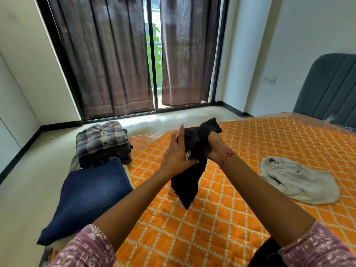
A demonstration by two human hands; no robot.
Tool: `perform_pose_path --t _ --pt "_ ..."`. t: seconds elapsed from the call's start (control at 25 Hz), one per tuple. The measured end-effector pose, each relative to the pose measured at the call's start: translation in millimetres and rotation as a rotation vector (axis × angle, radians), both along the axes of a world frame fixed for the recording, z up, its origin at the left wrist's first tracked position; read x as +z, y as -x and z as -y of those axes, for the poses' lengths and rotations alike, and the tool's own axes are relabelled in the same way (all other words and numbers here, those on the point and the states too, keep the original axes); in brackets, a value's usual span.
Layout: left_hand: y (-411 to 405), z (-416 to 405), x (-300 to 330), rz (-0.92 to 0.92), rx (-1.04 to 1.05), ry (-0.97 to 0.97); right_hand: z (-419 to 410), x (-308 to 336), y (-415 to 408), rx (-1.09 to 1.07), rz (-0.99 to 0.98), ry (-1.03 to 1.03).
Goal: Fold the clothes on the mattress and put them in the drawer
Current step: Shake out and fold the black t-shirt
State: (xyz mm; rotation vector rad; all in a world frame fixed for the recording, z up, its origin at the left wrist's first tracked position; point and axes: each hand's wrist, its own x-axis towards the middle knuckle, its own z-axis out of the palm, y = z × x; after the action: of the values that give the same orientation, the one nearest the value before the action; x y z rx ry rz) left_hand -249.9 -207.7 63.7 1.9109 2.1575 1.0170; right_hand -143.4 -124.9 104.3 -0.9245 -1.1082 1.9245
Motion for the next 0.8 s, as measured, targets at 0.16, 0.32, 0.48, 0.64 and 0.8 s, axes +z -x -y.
perform_pose_path --t 0.16,0.32,0.48,0.64,0.8 --pt "5.7 -7.5 -6.8 0.557 0.029 -0.052 -9.6 18.0 -4.3 -0.063 -0.083 0.064" --pt "20.5 -3.4 5.8 0.964 -0.007 -0.053 -31.3 16.3 -24.2 -0.193 -0.031 0.089" --pt "28.1 -11.7 42.1 1.028 0.158 -0.194 -34.9 7.4 -39.4 -0.343 0.039 0.117" --pt "47.0 -18.5 52.4 1.274 0.344 -0.208 -43.6 11.9 -65.9 -0.301 0.142 0.059" --pt "20.1 -16.8 75.5 1.274 0.191 0.004 -39.6 9.5 -81.5 -0.182 0.165 -0.024"
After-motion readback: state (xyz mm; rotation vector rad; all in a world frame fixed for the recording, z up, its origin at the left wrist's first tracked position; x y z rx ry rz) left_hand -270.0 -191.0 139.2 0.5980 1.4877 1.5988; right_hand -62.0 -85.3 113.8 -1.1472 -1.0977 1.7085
